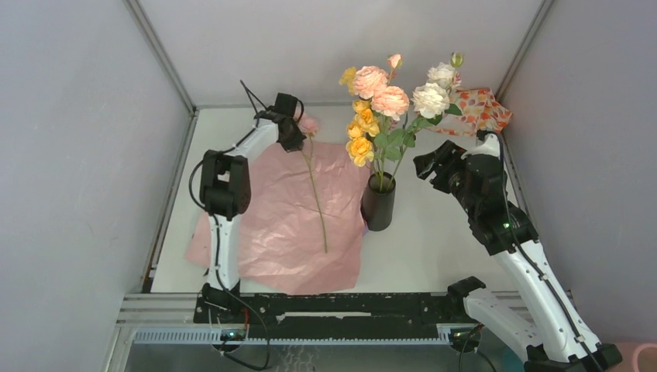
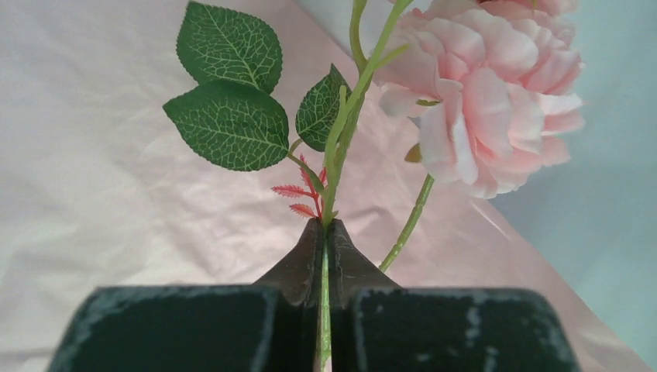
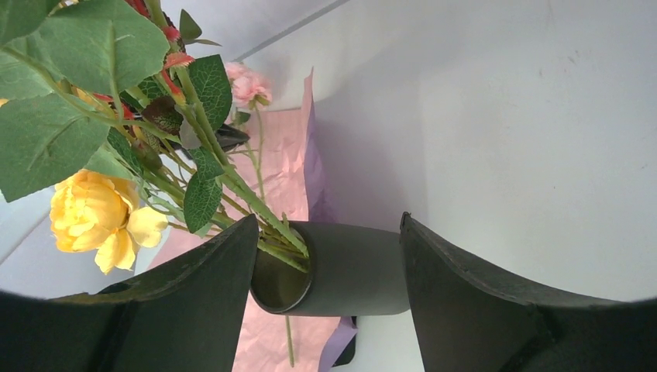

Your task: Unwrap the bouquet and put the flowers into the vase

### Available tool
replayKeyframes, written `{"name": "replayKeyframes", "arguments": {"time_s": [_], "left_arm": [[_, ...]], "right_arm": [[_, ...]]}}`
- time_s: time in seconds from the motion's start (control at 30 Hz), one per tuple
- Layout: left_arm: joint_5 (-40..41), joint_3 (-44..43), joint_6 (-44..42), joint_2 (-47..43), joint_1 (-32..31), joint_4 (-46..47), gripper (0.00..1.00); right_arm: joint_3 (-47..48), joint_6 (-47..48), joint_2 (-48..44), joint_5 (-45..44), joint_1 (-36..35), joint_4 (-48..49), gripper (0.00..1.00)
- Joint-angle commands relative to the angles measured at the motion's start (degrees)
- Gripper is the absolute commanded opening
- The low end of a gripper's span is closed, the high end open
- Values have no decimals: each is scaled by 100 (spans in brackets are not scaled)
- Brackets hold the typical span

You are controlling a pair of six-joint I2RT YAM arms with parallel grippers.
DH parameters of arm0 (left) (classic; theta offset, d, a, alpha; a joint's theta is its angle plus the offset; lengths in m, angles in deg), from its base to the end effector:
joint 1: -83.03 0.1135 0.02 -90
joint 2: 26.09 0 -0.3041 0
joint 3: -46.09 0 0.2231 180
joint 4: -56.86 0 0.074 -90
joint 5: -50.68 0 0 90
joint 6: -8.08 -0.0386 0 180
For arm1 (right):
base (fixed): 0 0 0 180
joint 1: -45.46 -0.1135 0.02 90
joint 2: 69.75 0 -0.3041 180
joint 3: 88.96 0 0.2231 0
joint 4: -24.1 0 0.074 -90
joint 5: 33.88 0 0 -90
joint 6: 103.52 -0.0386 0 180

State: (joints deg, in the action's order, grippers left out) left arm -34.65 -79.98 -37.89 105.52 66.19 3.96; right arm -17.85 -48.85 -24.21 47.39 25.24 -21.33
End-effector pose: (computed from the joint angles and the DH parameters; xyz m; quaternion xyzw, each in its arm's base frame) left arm 0.4822 -0.1427 0.2235 -0.2368 0.9320 -0.1038 0.2541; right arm 0.1088 0.0338 0.3887 0.1506 0.8032 0.2119 0.5359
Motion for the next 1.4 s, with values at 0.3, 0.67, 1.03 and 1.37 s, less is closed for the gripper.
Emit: {"name": "replayKeyframes", "arguments": {"time_s": [0.3,0.67,1.03,1.37], "left_arm": [[1036,1066,-500,-3739,-302,953,0],[2205,1615,-2314,-6181,-2008,2733,0],[1038,2381,-2963,-6803,-2826,5582,0],[757,2230,-3287,-6322,-3463,6340,0]], "right_arm": [[29,-140,-118,78,40,235,76],[30,-224,-250,43,38,146,76],[-105,-303,-674,-115,38,117,76],[-130,-316,-783,-288,37,60,77]]}}
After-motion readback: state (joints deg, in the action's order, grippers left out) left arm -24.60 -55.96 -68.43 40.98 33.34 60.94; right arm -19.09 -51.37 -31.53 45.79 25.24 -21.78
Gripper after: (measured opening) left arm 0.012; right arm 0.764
